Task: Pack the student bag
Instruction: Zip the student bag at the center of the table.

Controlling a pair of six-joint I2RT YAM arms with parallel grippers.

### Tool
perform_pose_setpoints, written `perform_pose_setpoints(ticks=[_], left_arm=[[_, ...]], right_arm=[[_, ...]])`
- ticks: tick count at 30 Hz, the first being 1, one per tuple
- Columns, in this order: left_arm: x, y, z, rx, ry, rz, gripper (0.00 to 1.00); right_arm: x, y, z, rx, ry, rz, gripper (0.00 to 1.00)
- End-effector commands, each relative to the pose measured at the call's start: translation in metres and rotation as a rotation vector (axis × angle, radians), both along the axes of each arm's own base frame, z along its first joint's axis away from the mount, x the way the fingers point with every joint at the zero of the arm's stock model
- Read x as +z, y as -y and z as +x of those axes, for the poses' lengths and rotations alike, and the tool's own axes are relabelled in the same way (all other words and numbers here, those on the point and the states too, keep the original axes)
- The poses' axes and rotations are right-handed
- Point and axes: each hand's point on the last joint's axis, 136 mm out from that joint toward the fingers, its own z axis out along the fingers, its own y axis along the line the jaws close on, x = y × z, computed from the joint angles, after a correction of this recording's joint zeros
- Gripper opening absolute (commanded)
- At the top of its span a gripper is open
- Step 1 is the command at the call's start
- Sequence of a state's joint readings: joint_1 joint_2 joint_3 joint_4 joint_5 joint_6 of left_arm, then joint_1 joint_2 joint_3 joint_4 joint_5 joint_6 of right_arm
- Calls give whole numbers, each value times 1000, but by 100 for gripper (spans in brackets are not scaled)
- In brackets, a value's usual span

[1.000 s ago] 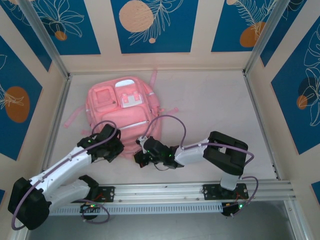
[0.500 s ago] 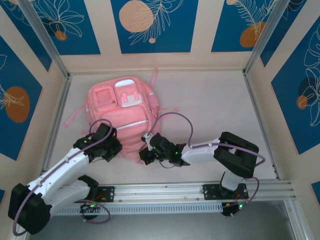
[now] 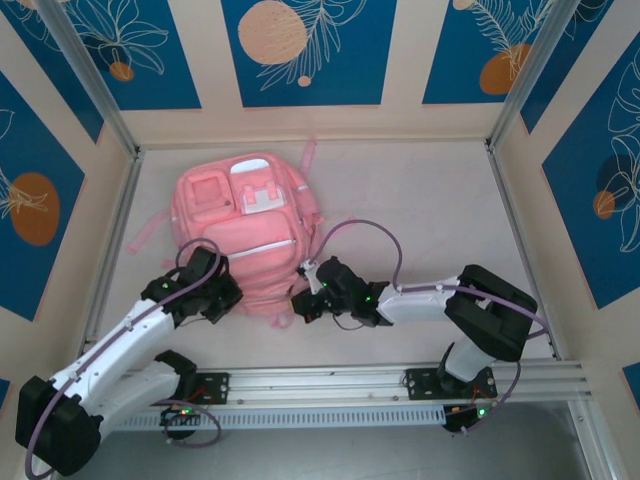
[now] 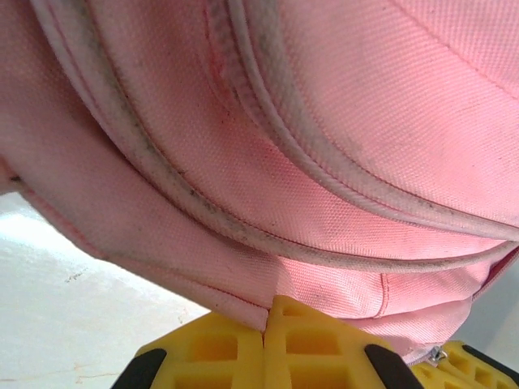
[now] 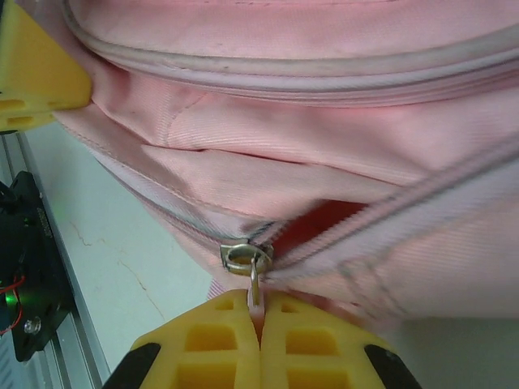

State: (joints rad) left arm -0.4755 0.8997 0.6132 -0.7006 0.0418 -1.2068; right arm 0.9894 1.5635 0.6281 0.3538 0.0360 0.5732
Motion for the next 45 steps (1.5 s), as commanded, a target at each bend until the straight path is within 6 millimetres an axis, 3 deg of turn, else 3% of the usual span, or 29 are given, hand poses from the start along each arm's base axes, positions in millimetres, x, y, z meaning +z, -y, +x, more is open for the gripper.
perform_pose_setpoints(ticks=[1,5,9,14,20,25,28,34,37,40,45], left_arm=[[-10,-47,-12,70,-35,204,0],[-11,-38,-6,23,-9,181,0],[-8,-15,8,-110,-1,141,0],[3,-7,17,-222,-17,202,0],[17,14,16,-329,43,181,0],[21,11,4,-392,42,202,0],[23,-10,-8,-360,28,271,0],[36,-59,-15,-254,32,459,18],[33,-70,-14,-181,-32,468,32],[31,-57,-15,-182,-61,397,51],[26,-26,-25,-172,-67,188,67]], right_arm=[[-49,59,5,-120,-69,-217,0],[-51,70,13,-172,-61,-218,0],[-49,82,17,-230,-39,-222,0],[-45,92,11,-255,-36,-198,0],[-44,86,-9,-188,-51,-190,0],[-40,70,-27,-104,-41,-178,0],[-34,55,-38,-44,-43,-151,0],[-27,10,-62,88,-68,-106,0],[-26,-16,-68,141,-80,-108,0],[-26,-35,-68,154,-90,-109,0],[-23,-49,-59,116,-104,-73,0]])
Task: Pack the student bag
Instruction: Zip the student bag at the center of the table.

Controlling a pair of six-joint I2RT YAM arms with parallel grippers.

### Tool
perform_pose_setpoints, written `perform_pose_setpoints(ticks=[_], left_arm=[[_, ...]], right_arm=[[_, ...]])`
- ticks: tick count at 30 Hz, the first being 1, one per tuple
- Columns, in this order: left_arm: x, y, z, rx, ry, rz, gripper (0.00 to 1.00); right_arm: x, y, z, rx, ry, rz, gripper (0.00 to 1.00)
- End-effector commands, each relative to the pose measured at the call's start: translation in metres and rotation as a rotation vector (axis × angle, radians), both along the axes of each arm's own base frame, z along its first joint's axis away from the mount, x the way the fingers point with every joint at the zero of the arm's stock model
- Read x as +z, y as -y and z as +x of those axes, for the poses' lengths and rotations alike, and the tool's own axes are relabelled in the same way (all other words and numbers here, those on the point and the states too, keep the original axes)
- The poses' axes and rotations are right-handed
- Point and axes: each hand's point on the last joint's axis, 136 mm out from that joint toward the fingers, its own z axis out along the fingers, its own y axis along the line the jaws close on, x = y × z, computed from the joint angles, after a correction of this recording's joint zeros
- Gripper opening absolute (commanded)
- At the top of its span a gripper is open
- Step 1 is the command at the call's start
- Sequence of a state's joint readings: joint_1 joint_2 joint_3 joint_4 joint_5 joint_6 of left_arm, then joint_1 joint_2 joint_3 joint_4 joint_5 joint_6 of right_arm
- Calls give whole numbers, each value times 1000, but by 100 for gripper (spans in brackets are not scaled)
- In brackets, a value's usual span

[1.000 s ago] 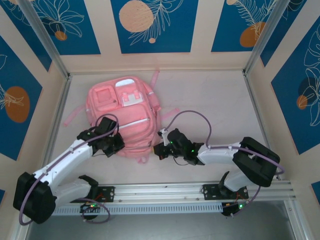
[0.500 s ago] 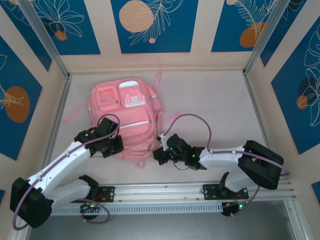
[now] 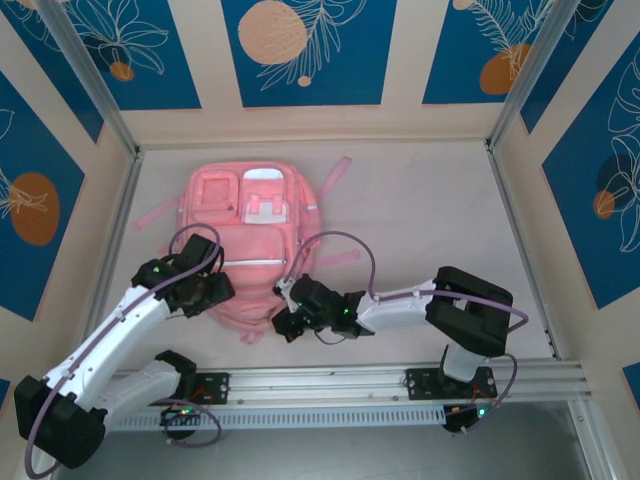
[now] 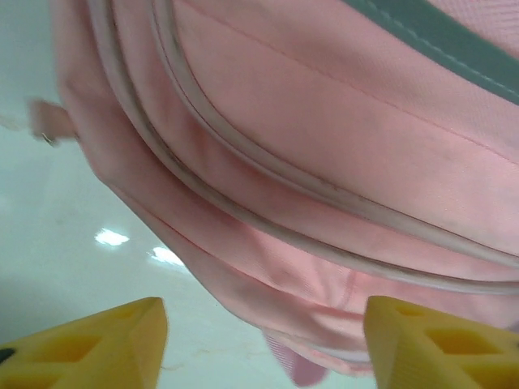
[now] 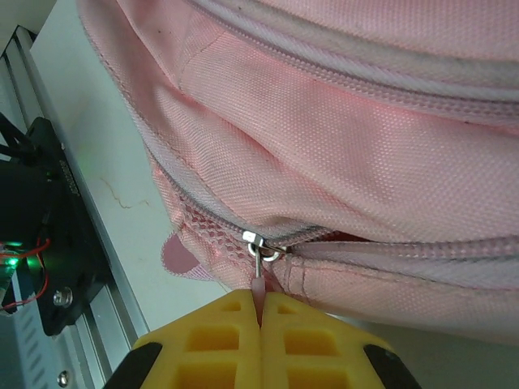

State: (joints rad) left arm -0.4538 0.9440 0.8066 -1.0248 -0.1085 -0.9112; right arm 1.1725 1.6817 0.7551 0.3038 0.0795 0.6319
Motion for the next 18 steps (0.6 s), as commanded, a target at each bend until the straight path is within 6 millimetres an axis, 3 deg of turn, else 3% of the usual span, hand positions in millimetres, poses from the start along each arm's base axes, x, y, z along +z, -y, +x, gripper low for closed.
perform_pose_setpoints(ticks=[1,10,18], left_arm=[[-2,18,-14,33,-36,-141,68],[-26,36,-30,119,-98,-265,66],[-41,39,-28,126,-114,-257,58]], right_arm=[[-14,0,-7,-1,-63,-28,0],[-13,-15,-1,2,-73,-12,0],[-10,-11,4,-15,-64,-11,0]])
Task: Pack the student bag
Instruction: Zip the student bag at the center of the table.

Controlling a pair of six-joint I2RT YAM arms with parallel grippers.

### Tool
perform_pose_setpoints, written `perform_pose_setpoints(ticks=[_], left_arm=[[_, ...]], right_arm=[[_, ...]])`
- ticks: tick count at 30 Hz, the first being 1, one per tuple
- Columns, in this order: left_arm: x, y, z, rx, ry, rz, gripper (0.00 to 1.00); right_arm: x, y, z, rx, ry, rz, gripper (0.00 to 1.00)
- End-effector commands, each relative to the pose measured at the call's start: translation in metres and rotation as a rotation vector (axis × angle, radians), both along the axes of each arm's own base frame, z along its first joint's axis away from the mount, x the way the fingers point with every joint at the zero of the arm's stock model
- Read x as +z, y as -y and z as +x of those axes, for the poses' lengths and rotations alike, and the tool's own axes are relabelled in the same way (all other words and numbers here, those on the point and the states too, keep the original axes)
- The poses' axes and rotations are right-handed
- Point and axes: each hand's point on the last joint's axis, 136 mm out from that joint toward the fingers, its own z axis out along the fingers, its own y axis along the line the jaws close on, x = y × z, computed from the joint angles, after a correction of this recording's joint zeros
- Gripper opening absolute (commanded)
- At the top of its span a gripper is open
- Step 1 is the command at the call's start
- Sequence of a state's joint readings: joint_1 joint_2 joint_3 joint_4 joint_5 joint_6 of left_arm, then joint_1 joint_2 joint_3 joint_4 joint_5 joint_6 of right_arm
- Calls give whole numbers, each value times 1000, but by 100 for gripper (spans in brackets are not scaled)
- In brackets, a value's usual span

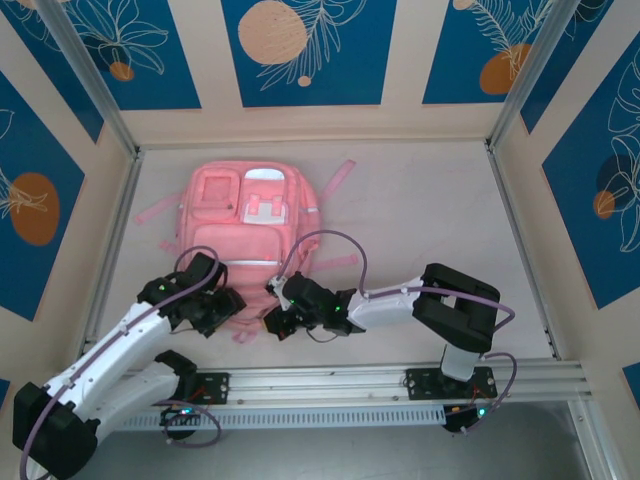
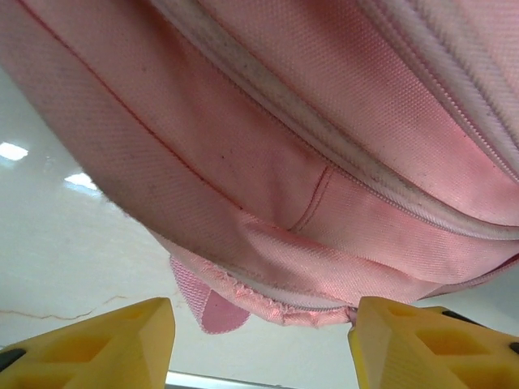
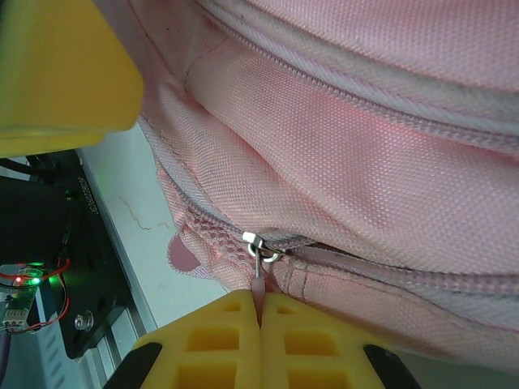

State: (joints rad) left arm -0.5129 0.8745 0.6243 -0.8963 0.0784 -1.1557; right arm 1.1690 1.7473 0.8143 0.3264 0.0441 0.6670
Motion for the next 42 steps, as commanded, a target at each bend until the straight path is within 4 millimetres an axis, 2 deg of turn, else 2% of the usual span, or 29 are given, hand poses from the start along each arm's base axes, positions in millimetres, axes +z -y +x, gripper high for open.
perform_pose_setpoints(ticks=[1,6,13,18,31,42], left_arm=[[-6,5,1,16,-6,-19,57],[-14,4,8,13,-3,7,47],[-16,0,15,2,11,54,16],[-17,-5,12,2,18,71,0],[-10,-10,9,-11,48,81,0],[-7,-11,9,-17,57,83,0]], right_arm=[[-10,7,1,-17,-23,-37,0],[-11,7,0,-14,-26,-35,0],[-11,14,1,-15,-3,-56,0],[-14,24,2,-27,19,-80,0],[-24,44,9,-72,54,-153,0],[-24,57,13,-97,58,-161,0]])
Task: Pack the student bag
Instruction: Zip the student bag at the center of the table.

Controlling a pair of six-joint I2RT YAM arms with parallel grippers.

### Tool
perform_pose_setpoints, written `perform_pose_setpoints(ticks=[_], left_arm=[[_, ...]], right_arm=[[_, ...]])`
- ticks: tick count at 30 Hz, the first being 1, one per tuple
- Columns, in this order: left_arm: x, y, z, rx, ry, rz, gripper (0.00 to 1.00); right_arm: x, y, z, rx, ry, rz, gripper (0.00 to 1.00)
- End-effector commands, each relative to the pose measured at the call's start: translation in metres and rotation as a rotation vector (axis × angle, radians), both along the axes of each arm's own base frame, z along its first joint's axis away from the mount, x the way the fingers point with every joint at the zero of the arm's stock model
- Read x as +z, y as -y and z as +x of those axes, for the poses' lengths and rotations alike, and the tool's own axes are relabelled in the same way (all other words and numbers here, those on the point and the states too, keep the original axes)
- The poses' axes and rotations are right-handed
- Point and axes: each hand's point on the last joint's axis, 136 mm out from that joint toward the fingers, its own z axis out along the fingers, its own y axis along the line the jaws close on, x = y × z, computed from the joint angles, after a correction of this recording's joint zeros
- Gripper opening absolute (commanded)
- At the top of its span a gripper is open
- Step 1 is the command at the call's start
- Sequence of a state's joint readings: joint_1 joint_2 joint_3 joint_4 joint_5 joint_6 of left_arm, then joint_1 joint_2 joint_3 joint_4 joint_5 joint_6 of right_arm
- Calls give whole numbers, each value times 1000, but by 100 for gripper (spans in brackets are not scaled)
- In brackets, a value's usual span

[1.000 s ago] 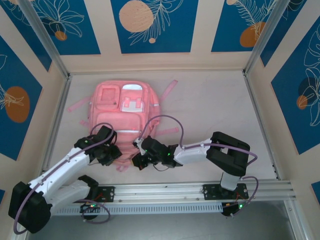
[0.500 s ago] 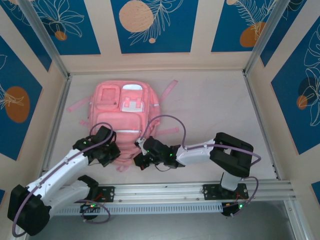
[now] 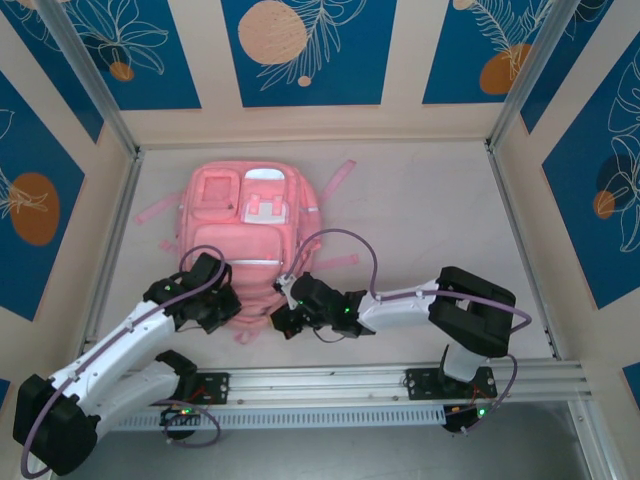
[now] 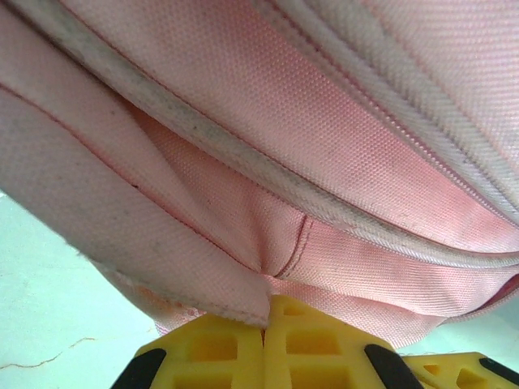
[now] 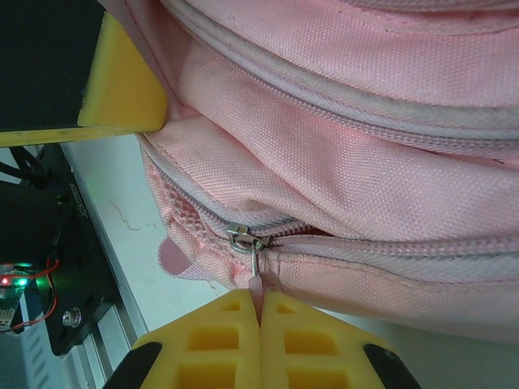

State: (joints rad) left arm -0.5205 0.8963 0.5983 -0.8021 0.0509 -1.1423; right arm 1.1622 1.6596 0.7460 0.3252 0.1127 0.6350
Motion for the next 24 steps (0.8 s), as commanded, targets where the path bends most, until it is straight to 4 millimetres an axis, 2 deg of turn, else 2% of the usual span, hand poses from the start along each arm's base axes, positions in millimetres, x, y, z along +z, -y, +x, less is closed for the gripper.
perform_pose_setpoints(ticks=[1,8,12,17,24], left_arm=[[-2,-15,-5,-6,0,76,0],[-5,-9,-5,-11,-5,48,0],[-3,-9,-4,-13,-1,47,0],[-4,-10,-4,-17,-1,52,0],[-8,-9,-5,-21,-7,48,0]], right_arm=[[-31,35,4,-52,-19,-142,0],[-5,-2,-15,89,-73,8,0],[-4,-15,-21,133,-105,9,5],[-8,-19,-22,139,-119,-9,17],[-10,-19,-19,128,-121,-32,26]])
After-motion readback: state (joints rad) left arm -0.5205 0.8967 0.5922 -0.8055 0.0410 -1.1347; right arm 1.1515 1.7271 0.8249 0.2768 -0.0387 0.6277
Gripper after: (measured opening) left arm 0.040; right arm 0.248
